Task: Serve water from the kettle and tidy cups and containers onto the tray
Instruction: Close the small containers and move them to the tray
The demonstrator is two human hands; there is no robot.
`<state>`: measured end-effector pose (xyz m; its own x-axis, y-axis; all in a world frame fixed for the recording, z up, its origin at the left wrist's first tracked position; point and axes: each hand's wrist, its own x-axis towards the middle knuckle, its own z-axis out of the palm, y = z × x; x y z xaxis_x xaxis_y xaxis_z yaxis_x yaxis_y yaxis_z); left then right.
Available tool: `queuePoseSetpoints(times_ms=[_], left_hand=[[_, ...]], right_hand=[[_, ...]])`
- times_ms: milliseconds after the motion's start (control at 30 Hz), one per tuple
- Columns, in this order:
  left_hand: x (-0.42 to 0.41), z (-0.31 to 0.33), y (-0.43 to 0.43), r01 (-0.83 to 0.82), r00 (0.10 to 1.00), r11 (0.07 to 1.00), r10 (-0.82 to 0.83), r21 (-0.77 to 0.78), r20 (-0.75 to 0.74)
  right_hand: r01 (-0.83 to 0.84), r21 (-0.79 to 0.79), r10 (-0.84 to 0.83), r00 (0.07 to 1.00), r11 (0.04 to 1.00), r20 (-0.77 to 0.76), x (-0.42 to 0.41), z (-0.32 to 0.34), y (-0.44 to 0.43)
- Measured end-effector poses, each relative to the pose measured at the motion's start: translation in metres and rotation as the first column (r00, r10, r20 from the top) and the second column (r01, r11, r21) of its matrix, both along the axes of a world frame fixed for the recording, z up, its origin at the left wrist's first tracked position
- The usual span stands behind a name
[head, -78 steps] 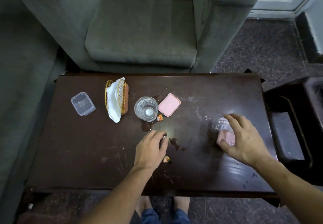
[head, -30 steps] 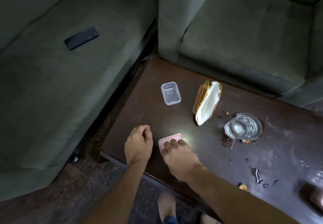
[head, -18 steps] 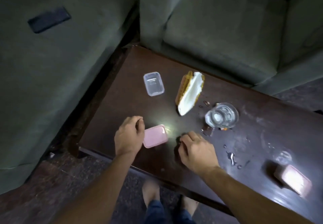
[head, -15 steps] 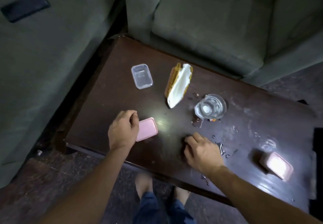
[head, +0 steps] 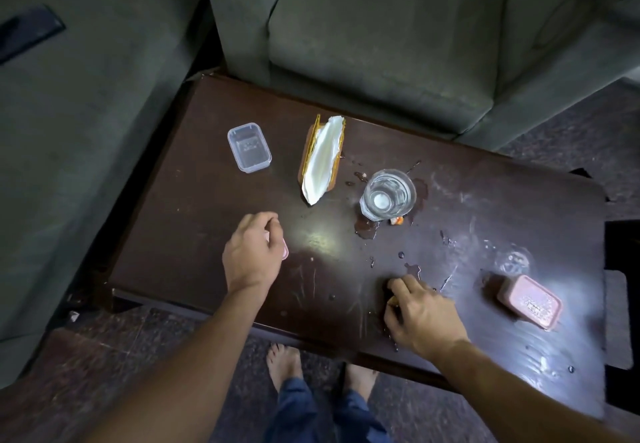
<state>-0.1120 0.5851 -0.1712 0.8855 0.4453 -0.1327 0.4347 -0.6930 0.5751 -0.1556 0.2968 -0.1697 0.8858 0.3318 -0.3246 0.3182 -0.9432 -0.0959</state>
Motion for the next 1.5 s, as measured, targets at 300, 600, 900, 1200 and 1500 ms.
queuePoseSetpoints(times_ms=[300,600,900,1200,1500], left_hand=[[-0.011,0.006,-0.013,-0.049,0.999,0.999,0.049,0.022,0.015],[-0.019,0.002,0.030,-0.166,0.984,0.985,0.169,0.051,-0.055],[-0.001,0.002,0.045,-0.208,0.978,0.978,0.207,-0.010,-0.026],[0.069,0.006,0.066,-0.221,0.975,0.972,0.218,-0.076,-0.037],[0.087,-0.011,0.083,-0.292,0.954,0.942,0.274,-0.165,-0.121]], right_hand=[[0.061,0.209,-0.089,0.988,0.976,0.129,0.018,0.015,0.049],[-0.142,0.353,0.051,0.966,0.925,0.255,0.060,0.020,0.179],[-0.052,0.383,-0.058,0.961,0.922,0.272,0.092,0.013,0.200],[0.009,0.360,-0.117,0.953,0.933,0.280,0.193,0.020,0.261],[-0.155,0.191,0.109,0.967,0.969,0.232,0.187,0.006,0.265]])
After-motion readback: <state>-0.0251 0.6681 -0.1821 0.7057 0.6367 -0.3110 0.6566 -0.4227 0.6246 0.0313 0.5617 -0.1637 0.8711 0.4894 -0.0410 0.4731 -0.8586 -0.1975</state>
